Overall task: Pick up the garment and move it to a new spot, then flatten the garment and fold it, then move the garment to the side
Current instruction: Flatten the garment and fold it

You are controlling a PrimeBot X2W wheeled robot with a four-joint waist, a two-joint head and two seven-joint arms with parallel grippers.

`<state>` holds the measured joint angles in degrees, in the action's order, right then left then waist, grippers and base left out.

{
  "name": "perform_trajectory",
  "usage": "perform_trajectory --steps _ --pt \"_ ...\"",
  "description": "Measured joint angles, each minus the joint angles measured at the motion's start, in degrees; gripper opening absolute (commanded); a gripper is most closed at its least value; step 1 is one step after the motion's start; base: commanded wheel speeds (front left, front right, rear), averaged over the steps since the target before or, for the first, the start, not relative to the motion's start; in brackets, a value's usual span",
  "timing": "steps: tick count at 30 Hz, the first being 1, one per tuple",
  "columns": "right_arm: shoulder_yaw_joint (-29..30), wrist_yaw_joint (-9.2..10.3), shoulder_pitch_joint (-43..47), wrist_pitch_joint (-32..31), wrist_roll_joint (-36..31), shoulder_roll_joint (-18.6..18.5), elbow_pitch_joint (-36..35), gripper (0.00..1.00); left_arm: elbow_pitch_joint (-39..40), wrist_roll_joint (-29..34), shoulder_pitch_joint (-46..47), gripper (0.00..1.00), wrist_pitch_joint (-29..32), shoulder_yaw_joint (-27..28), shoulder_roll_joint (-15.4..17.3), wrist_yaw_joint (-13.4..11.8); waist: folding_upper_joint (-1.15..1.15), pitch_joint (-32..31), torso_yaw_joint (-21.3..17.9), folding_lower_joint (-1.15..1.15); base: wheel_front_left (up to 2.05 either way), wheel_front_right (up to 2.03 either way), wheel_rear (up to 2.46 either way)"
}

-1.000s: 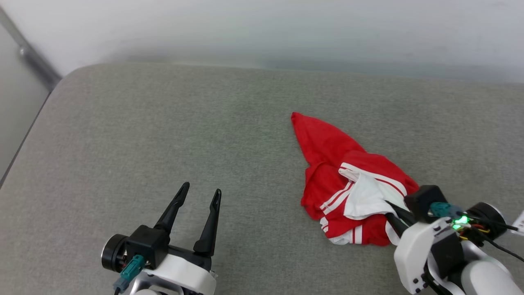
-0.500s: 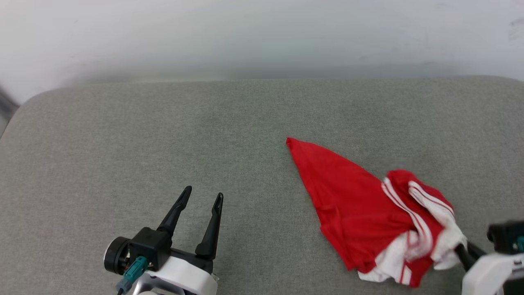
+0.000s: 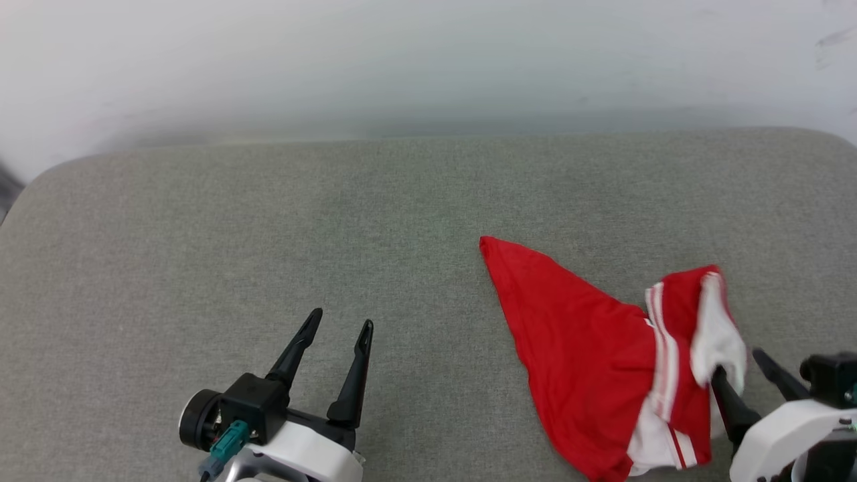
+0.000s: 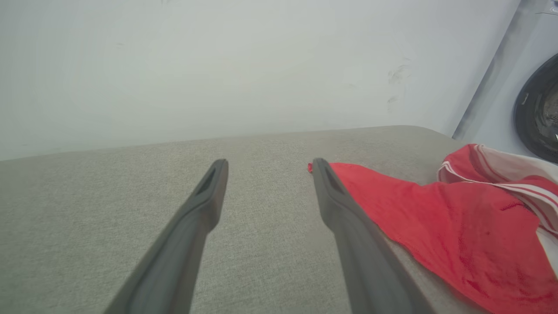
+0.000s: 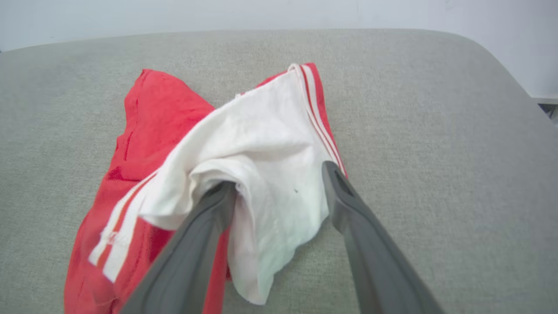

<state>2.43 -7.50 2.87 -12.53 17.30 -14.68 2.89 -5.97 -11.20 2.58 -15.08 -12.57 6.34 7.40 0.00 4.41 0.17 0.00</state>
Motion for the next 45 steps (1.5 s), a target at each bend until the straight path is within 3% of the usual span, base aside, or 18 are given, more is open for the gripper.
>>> perform_trajectory --steps 9,13,18,25,29,35,41,42,43,45 --pt "-2.16 0.00 -1.75 5.24 1.87 -0.52 -10.42 1.00 1.14 -0.77 -0.07 1.00 0.01 -2.52 -1.02 0.01 0.00 -1.96 -1.35 0.00 0.00 0.00 0.00" --pt "-1.62 0.00 -2.36 6.78 1.93 -0.23 -13.25 1.00 0.43 -1.66 0.66 1.00 0.42 -7.23 -0.97 0.00 0.00 -2.08 -1.85 0.00 0.00 0.00 0.00" --pt "-1.02 0.00 -2.86 7.31 1.59 -0.08 -14.68 1.00 0.19 -5.38 6.70 1.00 10.88 -18.14 -0.45 0.01 0.00 -1.03 -2.43 0.00 0.00 0.00 0.00" --pt "-1.15 0.00 -4.02 7.73 0.76 0.04 -15.24 1.00 -1.82 -11.90 17.37 1.00 31.36 -29.73 -0.91 0.01 0.00 2.03 -4.00 0.00 0.00 0.00 0.00" --pt "-1.37 0.00 -4.25 8.09 0.20 0.38 -14.99 1.00 -4.59 -14.43 21.97 1.00 40.08 -34.61 -0.92 0.01 0.00 4.15 -5.24 0.00 0.00 0.00 0.00" --pt "-1.90 0.00 -5.20 9.02 -0.76 0.79 -14.49 1.00 -10.31 -15.81 25.46 1.00 44.18 -39.11 -1.52 0.01 0.00 7.09 -6.89 0.00 0.00 0.00 0.00" --pt "-2.29 0.00 -5.69 9.84 -1.66 1.19 -13.76 1.00 -17.44 -15.78 27.15 1.00 43.05 -41.64 -1.63 0.01 0.00 9.29 -7.68 0.00 0.00 0.00 0.00" --pt "-2.34 0.00 -5.78 9.99 -1.68 1.34 -13.60 1.00 -18.46 -15.82 27.35 0.46 42.80 -42.25 -1.63 0.01 0.00 9.47 -7.69 0.00 0.00 0.00 0.00" --pt "-2.43 0.00 -5.84 10.02 -1.75 1.41 -13.46 1.00 -19.02 -15.89 27.75 0.00 42.51 -42.87 -1.59 0.01 0.00 9.58 -7.64 0.00 0.00 0.00 0.00" --pt "-2.42 0.00 -5.84 10.24 -1.93 1.53 -13.10 1.00 -20.39 -16.49 28.48 0.00 40.90 -43.05 -1.43 0.01 0.00 9.60 -7.33 0.00 0.00 0.00 0.00"
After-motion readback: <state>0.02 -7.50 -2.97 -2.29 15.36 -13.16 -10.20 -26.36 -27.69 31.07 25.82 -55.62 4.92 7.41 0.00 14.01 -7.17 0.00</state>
